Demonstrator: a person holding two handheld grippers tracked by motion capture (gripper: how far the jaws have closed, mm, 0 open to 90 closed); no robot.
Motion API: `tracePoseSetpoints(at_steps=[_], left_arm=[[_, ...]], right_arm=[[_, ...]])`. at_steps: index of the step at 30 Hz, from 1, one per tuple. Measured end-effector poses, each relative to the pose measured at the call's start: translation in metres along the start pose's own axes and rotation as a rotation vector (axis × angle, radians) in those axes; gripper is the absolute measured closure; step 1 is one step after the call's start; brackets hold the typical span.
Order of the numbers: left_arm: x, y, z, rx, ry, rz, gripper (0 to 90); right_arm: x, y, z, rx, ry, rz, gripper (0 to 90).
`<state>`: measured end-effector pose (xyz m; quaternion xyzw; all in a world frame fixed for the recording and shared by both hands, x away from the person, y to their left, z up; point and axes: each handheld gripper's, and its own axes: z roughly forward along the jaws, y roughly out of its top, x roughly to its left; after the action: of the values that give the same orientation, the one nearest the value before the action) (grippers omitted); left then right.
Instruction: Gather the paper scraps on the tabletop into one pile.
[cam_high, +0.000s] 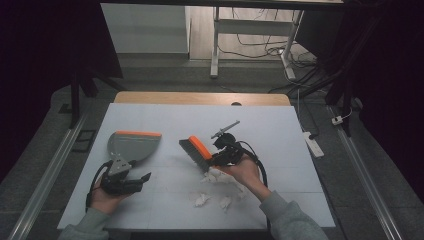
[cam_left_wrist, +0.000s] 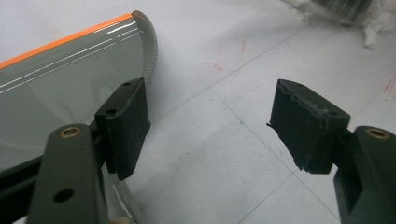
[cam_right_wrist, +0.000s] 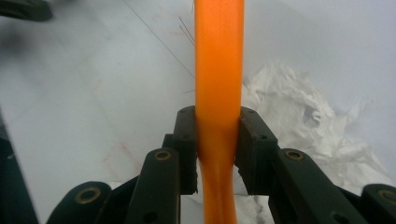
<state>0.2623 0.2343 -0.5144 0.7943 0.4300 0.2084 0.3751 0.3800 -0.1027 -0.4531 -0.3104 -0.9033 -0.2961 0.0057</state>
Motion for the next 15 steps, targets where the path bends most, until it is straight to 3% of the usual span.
tracePoseSetpoints(at_steps=[5, 8, 15], left_arm=[[0.000, 0.000, -0.002, -0.005, 0.003, -0.003, 28.9], [0.000, -0.001, -0.003, -0.008, 0.002, -0.003, 28.9], [0.000, 0.000, -0.001, 0.000, 0.002, -0.003, 29.0]], right_arm=[[0.016, 0.002, -0.027, -0.089, 0.054, -0.052, 71.0], [0.022, 0.001, -0.040, -0.113, 0.063, -0.070, 71.0], [0.027, -0.021, -0.048, -0.062, 0.078, -0.118, 71.0]])
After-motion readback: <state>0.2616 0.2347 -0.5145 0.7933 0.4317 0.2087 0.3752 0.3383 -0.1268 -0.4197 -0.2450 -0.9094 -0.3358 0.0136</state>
